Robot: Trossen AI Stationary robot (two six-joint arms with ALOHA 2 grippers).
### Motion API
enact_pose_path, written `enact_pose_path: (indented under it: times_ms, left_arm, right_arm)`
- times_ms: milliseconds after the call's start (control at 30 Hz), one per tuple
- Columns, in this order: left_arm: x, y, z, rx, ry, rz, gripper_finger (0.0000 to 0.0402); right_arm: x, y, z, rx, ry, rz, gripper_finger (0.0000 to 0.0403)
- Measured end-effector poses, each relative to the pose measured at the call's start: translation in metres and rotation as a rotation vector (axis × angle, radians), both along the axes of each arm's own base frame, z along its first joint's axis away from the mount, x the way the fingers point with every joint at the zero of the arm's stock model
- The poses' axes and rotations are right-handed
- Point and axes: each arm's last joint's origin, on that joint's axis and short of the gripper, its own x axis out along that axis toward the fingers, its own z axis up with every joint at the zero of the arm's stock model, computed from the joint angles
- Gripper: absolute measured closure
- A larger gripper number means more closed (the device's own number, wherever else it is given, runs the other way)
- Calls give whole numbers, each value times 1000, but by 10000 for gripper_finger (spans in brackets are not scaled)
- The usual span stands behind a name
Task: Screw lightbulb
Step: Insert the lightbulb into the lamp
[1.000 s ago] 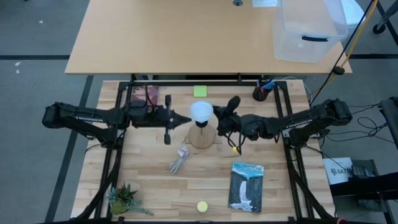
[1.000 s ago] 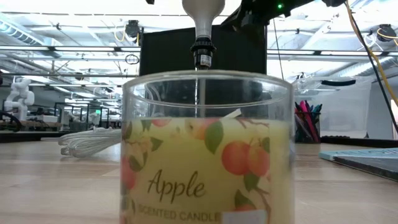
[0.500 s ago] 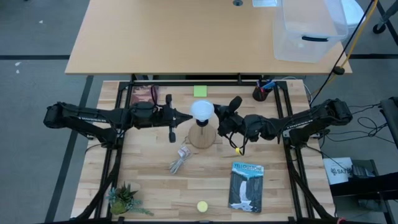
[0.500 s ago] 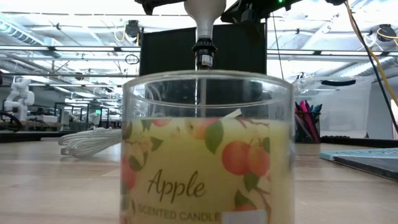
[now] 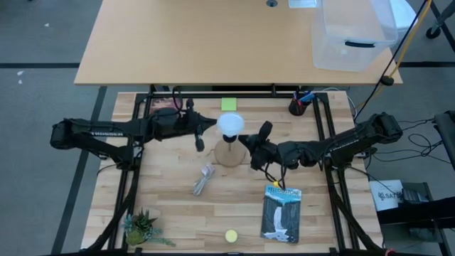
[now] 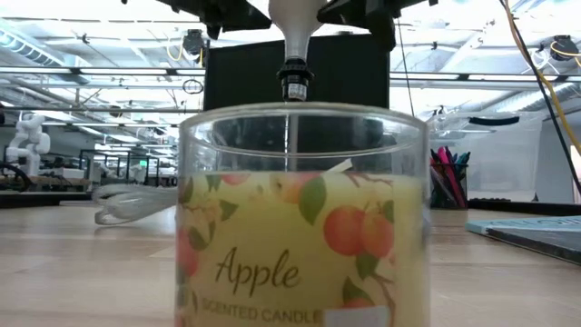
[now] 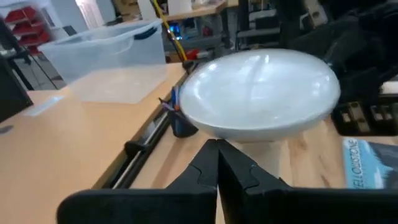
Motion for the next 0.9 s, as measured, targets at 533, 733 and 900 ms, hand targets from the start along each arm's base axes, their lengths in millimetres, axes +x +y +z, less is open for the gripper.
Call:
enact_pose_path:
  times_ms: [533,733,900]
  left_arm:
    - [-4,-1,14,15,-111,-68,401]
    - [-8,-15,20,62,-124,-126,401]
    - [-9,-25,20,65,-116,-168,401]
  right_arm:
    - [0,-14,-9,94,29,-95,374]
    - [2,-30,-2,29,4,-146,374]
    - [3,-36,6,-22,-40,-159,374]
